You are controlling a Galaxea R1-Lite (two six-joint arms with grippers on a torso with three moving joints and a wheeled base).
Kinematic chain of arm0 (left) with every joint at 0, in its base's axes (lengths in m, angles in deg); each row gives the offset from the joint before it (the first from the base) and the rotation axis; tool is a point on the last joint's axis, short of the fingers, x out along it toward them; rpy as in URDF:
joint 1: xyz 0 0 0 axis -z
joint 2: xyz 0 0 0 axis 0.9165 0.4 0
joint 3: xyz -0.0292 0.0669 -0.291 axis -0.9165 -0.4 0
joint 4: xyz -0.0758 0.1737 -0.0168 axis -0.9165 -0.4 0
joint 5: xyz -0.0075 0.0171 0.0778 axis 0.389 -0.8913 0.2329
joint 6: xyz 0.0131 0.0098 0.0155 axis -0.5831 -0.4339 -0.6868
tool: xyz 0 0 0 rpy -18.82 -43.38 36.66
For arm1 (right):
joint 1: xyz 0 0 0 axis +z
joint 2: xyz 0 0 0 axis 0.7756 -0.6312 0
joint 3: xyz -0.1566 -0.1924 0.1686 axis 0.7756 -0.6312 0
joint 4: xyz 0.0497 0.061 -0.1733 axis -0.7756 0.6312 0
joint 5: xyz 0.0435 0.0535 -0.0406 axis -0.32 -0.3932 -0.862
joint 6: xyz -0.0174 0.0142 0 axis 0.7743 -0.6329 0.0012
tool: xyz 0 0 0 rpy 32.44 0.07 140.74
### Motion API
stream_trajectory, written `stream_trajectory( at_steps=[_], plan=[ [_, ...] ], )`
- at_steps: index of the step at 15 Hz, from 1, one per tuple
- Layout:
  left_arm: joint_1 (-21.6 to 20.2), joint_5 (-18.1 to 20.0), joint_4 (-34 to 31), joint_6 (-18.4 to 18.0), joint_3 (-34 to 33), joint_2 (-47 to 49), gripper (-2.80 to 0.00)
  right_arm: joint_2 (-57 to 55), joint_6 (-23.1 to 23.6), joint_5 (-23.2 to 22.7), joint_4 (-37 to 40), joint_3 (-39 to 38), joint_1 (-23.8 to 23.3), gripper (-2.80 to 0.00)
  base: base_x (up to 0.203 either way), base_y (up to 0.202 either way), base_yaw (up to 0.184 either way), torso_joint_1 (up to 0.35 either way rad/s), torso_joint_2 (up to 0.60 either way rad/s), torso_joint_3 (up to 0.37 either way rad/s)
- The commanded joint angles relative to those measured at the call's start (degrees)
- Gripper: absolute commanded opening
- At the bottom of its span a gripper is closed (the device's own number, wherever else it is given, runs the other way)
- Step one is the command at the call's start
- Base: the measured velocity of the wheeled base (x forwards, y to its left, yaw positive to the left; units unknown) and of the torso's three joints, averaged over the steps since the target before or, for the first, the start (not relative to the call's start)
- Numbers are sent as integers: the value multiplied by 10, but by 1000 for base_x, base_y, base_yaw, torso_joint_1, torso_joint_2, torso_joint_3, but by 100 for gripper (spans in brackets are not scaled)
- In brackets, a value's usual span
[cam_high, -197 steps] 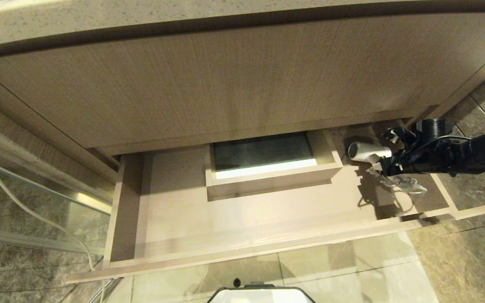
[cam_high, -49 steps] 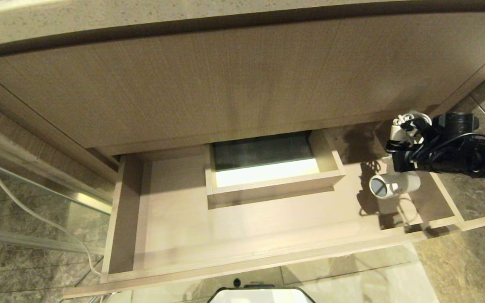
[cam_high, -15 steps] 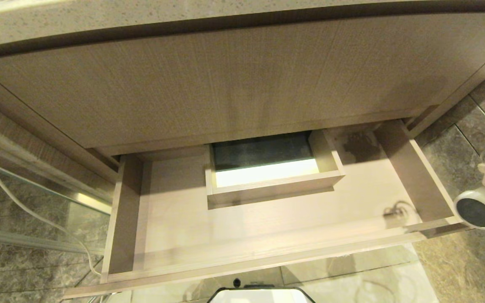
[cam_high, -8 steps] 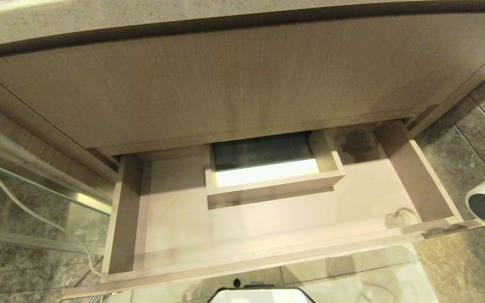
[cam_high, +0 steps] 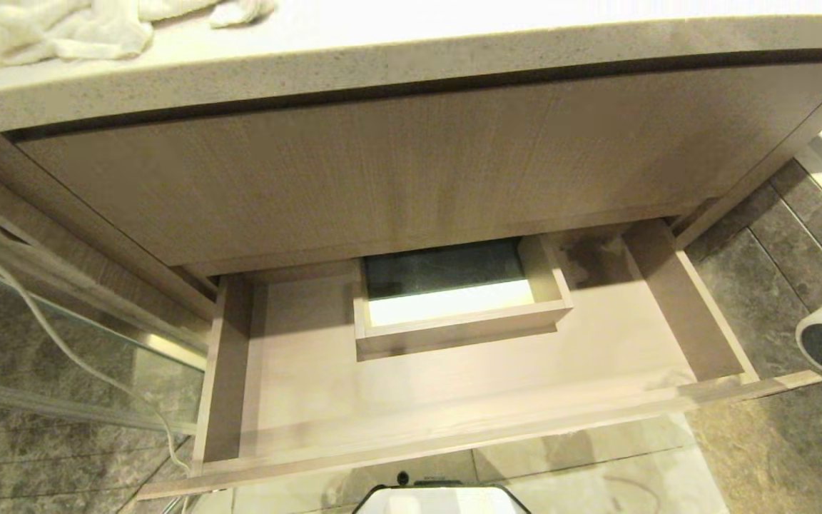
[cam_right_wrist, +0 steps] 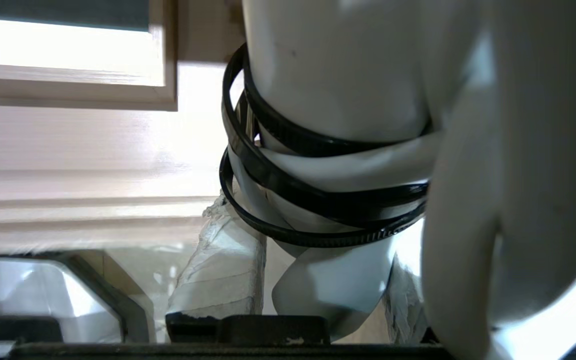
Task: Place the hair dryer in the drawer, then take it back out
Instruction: Place it on the countertop
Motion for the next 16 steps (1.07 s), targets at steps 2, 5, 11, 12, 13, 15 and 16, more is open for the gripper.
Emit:
stream_trajectory(
  at_steps=[2, 5, 11, 12, 13, 15, 16],
  plan=[
    [0, 0, 0, 0, 0, 0, -280, 10, 2, -2, 0, -6, 0, -280, 0, 0, 0, 38, -486, -198],
    [0, 0, 0, 0, -1, 0, -280, 13, 2, -2, -3, -7, 0, -280, 0, 0, 0, 320, -522, -210],
    [0, 0, 0, 0, 0, 0, -280, 17, 2, -2, -16, -14, -6, -280, 0, 0, 0, 396, -532, -238],
    [0, 0, 0, 0, -1, 0, -280, 17, 2, -2, -16, -14, -6, -280, 0, 0, 0, 319, -558, -251],
    [0, 0, 0, 0, -1, 0, -280, 17, 2, -2, -16, -14, -6, -280, 0, 0, 0, 319, -568, -247],
    [0, 0, 0, 0, -1, 0, -280, 16, 2, -2, -23, -14, -9, -280, 0, 0, 0, 328, -584, -267],
    [0, 0, 0, 0, -1, 0, -280, 15, 2, -1, -31, -14, -8, -280, 0, 0, 0, 330, -603, -271]
  ],
)
